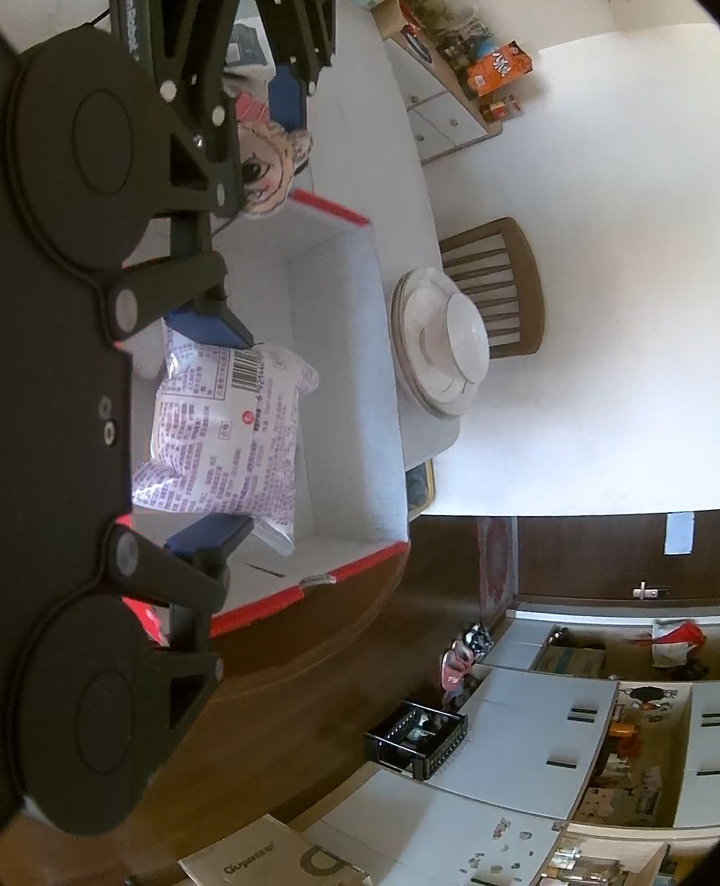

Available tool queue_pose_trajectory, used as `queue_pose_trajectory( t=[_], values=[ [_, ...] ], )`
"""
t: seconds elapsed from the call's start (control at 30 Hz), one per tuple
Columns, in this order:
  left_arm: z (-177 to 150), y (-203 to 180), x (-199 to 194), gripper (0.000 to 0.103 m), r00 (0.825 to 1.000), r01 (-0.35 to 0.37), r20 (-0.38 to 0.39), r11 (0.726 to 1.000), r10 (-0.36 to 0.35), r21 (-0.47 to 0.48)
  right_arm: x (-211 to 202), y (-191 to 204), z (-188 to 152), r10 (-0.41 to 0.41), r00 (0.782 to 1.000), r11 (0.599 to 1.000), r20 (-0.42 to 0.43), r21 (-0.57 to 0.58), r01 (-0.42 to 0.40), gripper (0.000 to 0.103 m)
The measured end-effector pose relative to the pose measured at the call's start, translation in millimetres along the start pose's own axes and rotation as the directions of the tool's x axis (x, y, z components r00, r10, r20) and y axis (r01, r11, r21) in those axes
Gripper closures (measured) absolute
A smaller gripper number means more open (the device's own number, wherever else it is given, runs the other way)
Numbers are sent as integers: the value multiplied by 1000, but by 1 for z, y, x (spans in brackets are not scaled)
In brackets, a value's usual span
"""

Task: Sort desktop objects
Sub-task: 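Carry the plush doll and clear bag with both tools over the red box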

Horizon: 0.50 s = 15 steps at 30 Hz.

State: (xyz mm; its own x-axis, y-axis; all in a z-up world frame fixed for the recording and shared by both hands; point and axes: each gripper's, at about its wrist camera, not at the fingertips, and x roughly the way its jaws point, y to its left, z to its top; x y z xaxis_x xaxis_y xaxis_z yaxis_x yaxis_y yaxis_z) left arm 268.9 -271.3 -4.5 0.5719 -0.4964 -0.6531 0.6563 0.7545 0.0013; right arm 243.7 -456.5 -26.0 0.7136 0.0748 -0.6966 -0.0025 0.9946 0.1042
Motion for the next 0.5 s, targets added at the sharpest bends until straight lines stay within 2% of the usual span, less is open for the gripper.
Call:
queue_pose_trajectory(
  t=[0.3,0.5],
  values=[
    [15,10,67,55,990,-24,-137,1000,21,-18,35,-14,4,9,999,1000,-43,-20,-10,41],
    [19,26,110,55,969,-41,-247,997,23,-69,59,-17,3,22,996,998,-83,-52,-27,41]
  ],
)
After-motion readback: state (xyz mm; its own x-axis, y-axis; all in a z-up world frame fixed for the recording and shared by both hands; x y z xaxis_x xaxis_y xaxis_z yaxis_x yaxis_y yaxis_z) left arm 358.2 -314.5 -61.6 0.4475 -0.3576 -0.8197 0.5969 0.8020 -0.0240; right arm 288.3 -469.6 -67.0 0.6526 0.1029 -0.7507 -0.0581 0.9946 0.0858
